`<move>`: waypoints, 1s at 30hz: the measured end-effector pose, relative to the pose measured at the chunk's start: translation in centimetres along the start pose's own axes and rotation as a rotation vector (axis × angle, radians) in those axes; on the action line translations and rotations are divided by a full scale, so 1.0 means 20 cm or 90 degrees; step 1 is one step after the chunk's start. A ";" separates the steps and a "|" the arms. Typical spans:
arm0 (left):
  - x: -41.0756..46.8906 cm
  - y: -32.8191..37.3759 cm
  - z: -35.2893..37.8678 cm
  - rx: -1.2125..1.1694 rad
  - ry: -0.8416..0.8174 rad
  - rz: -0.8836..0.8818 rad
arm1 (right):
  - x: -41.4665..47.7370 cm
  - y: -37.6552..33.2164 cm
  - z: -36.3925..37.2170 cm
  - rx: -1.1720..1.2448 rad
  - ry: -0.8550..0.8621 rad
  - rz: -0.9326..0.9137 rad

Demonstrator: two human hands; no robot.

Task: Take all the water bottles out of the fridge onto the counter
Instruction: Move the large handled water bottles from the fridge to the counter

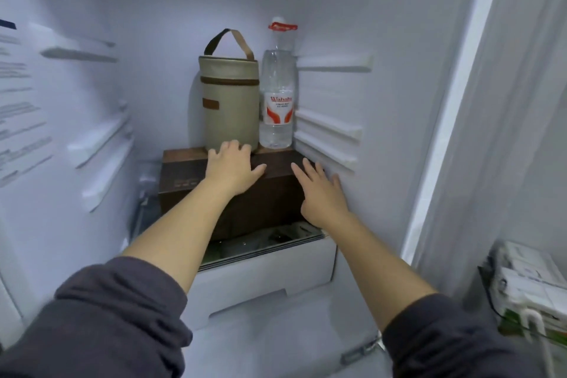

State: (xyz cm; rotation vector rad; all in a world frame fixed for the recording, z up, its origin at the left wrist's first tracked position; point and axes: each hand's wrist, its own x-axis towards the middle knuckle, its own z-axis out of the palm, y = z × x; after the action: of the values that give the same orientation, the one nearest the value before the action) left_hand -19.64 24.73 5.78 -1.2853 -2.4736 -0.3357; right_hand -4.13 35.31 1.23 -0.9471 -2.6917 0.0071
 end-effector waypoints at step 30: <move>0.09 -0.04 0.13 -0.033 0.018 0.024 | 1.02 -0.20 -0.46 0.498 0.238 0.160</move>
State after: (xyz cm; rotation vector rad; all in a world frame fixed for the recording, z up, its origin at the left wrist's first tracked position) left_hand -21.76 26.42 4.03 -1.3367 -2.4284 -0.4088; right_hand -19.33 43.83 15.80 -0.8887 -1.9366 0.7851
